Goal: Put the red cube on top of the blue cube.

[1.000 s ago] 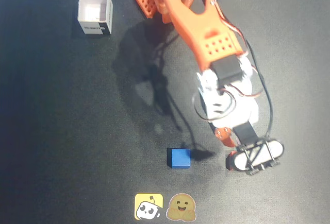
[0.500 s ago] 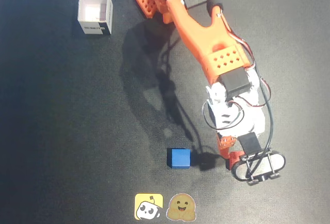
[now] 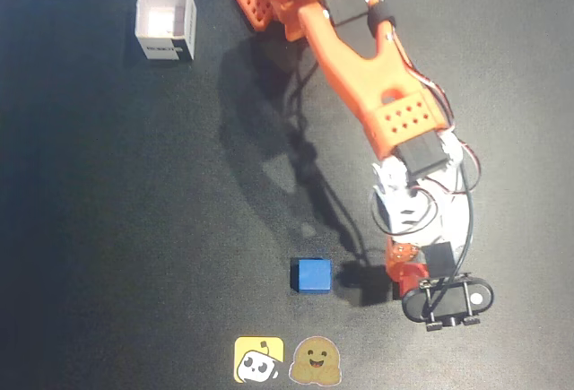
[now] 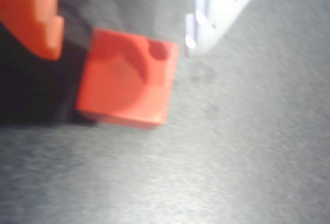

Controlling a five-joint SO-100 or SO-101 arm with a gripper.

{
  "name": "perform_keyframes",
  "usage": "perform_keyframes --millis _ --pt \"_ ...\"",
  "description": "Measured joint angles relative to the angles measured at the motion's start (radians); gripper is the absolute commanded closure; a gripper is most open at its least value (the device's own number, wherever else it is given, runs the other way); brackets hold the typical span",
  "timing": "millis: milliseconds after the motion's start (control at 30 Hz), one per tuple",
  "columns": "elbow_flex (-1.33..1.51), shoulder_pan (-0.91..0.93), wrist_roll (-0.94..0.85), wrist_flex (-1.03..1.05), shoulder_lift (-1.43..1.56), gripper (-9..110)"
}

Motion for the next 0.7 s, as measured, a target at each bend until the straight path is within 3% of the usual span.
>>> perform_keyframes --millis 700 --pt "0.083 -0.005 0.057 -0.187 -0.069 76"
